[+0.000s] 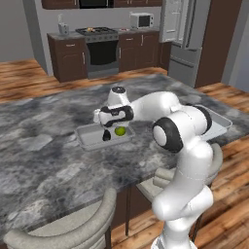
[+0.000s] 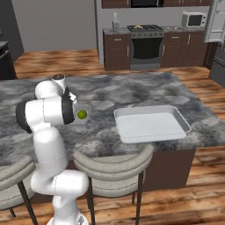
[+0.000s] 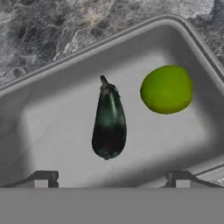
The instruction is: Place the cold items (lime and eggplant) from the fridge in one tupperware on the dining counter. Place the warm items (hot dog and kebab skewer) in the stove area in another tupperware.
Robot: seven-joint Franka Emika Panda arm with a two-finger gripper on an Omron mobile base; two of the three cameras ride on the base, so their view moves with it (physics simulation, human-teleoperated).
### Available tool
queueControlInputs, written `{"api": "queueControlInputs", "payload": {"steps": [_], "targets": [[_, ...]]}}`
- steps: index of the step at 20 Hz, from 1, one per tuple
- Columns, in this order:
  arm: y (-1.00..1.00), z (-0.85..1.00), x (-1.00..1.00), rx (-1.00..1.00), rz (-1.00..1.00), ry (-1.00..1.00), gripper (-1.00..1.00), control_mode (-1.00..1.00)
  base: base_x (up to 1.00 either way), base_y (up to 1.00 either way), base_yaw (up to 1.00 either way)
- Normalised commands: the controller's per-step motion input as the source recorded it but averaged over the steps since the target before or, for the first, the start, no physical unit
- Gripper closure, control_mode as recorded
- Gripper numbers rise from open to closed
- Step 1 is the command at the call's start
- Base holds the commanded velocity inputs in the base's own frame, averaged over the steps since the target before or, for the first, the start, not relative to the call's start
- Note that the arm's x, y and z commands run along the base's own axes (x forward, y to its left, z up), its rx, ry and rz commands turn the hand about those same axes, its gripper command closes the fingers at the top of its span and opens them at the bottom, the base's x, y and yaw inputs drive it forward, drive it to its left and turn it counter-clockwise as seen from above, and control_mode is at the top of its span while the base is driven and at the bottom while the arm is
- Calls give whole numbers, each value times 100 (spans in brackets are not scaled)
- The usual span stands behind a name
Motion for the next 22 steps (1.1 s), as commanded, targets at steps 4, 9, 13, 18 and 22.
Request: {"api": "queueControlInputs", "payload": {"steps": [4, 9, 13, 18, 22], "targets": [[-91, 88, -100, 6, 0, -10, -100, -100, 0, 0, 0], [-94, 68, -100, 4, 0, -22, -100, -100, 0, 0, 0], [-91, 13, -100, 3, 0, -25, -100, -100, 0, 0, 0], [-60, 26, -100, -1, 0, -14, -100, -100, 0, 0, 0], [-41, 25, -100, -6, 0, -8, -100, -100, 0, 0, 0]]}}
